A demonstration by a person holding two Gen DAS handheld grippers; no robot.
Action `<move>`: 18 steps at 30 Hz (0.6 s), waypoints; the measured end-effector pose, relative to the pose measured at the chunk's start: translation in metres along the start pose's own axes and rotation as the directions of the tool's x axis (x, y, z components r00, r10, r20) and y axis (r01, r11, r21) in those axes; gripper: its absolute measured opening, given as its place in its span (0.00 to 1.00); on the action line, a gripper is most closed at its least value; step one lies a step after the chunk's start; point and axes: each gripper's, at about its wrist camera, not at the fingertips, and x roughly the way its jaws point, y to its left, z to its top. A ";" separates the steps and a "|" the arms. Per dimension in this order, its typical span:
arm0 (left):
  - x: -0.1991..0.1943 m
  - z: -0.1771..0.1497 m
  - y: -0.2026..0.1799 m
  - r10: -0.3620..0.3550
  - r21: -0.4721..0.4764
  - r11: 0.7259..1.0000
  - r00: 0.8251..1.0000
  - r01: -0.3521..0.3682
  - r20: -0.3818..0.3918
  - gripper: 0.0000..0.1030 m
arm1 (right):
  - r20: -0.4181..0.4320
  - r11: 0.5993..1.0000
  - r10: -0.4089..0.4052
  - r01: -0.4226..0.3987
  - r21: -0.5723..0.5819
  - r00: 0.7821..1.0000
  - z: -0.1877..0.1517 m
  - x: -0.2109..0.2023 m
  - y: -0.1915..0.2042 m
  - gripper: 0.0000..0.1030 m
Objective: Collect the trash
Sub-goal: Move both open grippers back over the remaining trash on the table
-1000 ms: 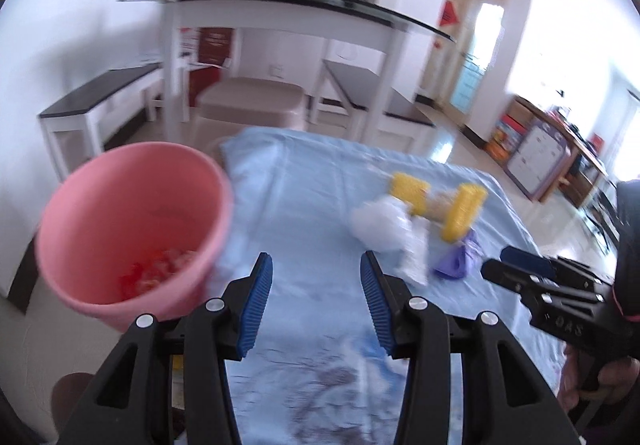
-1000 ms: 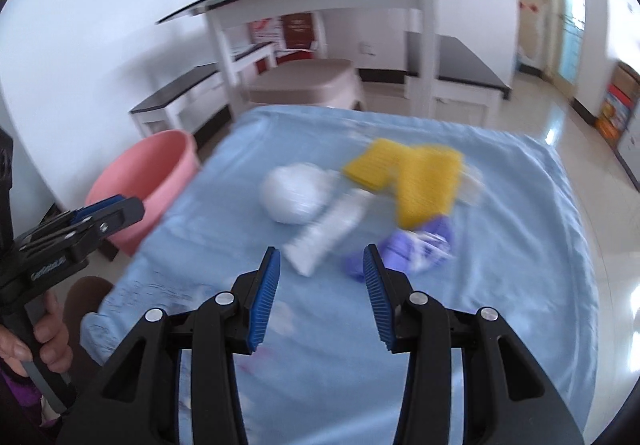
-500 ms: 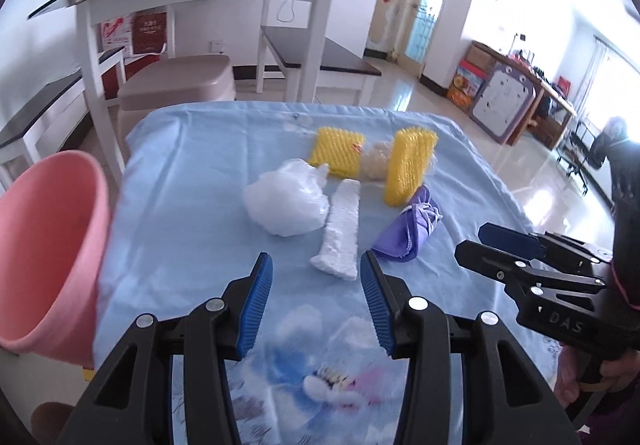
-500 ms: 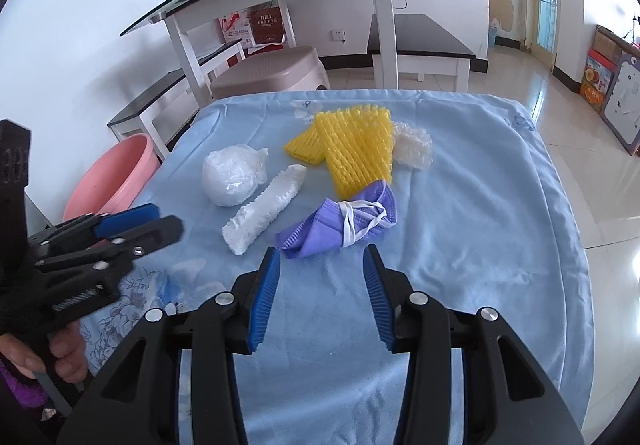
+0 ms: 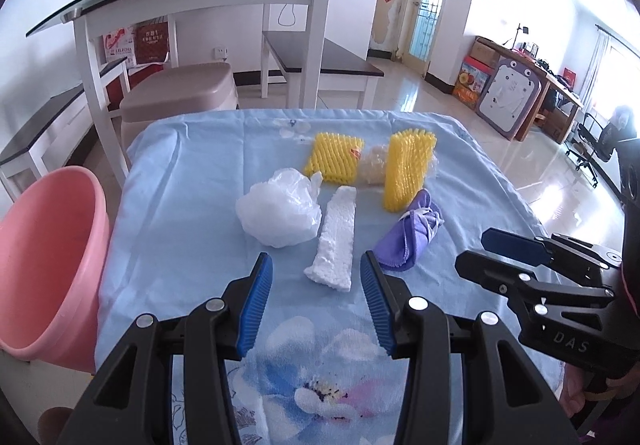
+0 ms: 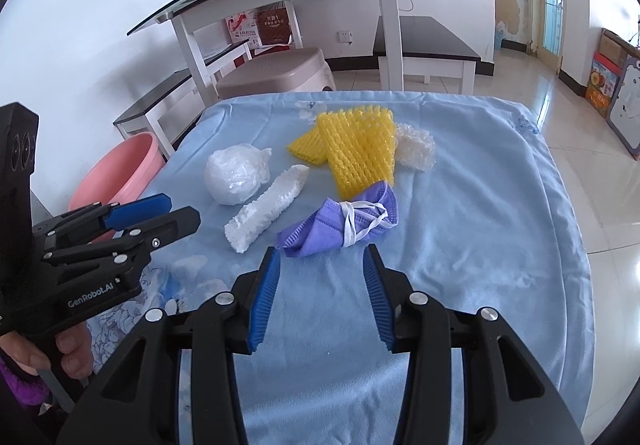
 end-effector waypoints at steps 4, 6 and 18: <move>0.003 0.002 -0.004 0.003 0.009 1.000 1.000 -0.003 0.000 0.44 | -0.002 1.000 -0.006 0.006 -0.005 1.000 -0.001 -0.004 0.000 0.43; 0.004 0.002 -0.005 0.004 0.013 1.000 1.000 -0.004 -0.002 0.44 | 0.000 1.000 -0.010 0.010 -0.004 1.000 -0.001 -0.005 0.000 0.43; 0.006 0.006 -0.005 0.015 0.018 1.000 1.000 -0.015 -0.001 0.44 | -0.004 1.000 -0.011 0.011 0.008 1.000 -0.001 -0.004 -0.003 0.43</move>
